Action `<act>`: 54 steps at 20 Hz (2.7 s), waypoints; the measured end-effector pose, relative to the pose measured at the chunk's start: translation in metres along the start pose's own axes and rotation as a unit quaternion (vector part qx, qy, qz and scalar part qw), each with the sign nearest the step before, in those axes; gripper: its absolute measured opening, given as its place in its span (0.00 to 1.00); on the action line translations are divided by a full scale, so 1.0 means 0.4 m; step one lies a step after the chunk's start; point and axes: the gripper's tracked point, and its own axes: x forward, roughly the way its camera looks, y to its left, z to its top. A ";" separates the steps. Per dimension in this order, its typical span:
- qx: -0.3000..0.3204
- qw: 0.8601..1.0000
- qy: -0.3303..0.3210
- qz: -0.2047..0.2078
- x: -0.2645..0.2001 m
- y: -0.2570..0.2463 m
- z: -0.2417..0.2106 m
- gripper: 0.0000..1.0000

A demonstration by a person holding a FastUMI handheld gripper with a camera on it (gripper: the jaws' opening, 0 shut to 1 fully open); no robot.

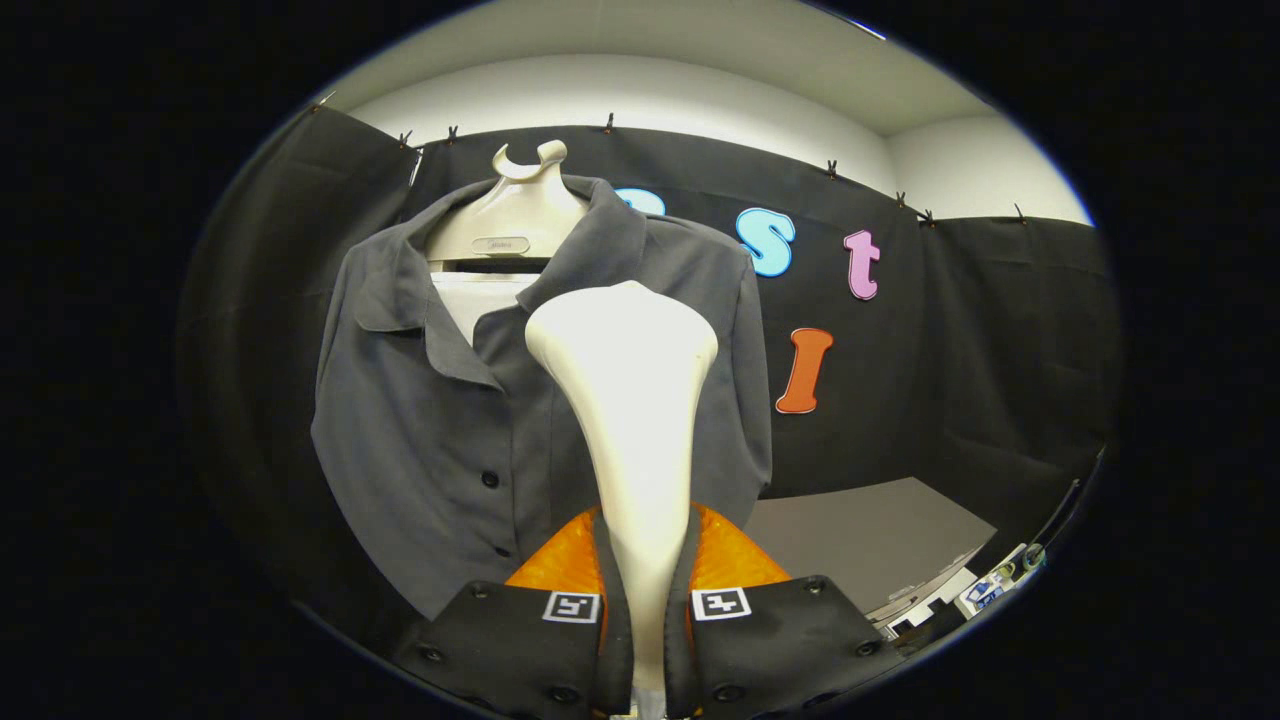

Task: Iron the clothes twice with a garment steamer, once on the left side and once on the right side.

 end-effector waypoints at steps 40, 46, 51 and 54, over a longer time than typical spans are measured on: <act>-0.008 0.995 0.102 0.003 0.035 0.063 -0.517 0.20; -0.004 0.991 0.136 0.006 0.017 0.059 -0.617 0.20; 0.004 0.986 0.164 0.006 0.009 0.052 -0.693 0.20; 0.012 0.984 0.178 0.002 -0.001 0.051 -0.722 0.20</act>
